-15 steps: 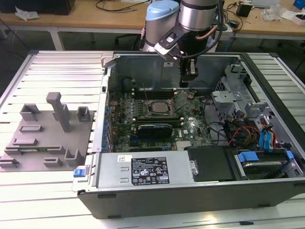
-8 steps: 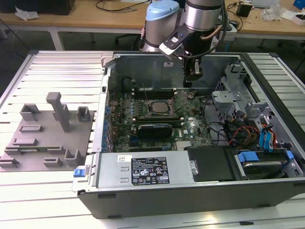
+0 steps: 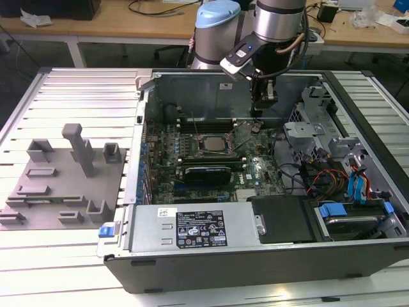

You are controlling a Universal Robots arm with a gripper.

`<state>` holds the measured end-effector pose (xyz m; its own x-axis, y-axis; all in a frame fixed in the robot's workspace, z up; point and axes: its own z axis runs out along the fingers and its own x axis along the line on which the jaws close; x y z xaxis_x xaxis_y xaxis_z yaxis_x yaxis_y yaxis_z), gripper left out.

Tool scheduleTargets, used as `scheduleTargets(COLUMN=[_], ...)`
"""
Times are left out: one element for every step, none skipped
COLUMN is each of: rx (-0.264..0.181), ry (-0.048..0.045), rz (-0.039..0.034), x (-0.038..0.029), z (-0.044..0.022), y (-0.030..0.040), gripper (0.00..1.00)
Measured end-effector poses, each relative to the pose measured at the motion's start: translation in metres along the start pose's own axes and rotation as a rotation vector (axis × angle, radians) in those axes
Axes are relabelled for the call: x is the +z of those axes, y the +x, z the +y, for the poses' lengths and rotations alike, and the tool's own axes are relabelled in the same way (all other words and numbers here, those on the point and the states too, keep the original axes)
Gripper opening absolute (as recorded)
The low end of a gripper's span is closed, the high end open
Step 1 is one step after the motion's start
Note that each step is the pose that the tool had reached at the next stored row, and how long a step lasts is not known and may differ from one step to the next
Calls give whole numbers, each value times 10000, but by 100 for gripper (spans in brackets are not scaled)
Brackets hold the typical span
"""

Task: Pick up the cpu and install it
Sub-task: 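Close the cpu cover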

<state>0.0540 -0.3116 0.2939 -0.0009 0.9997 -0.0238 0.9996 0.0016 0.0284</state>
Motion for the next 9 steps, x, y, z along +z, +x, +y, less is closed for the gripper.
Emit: scheduleTargets(rx=[1, 1, 2, 0, 0, 0, 0, -1, 0], ry=[0, 0, 0, 3, 13, 17, 23, 29, 34], rz=[1, 1, 0, 0, 1, 1, 1, 1, 1], x=[0, 0, 0, 2, 13, 21, 28, 38, 45], z=[0, 0, 0, 2, 11, 18, 24, 32, 39], y=[0, 0, -1, -1, 0, 0, 0, 0, 0], gripper=[11, 11, 11, 11, 11, 11, 11, 11, 11])
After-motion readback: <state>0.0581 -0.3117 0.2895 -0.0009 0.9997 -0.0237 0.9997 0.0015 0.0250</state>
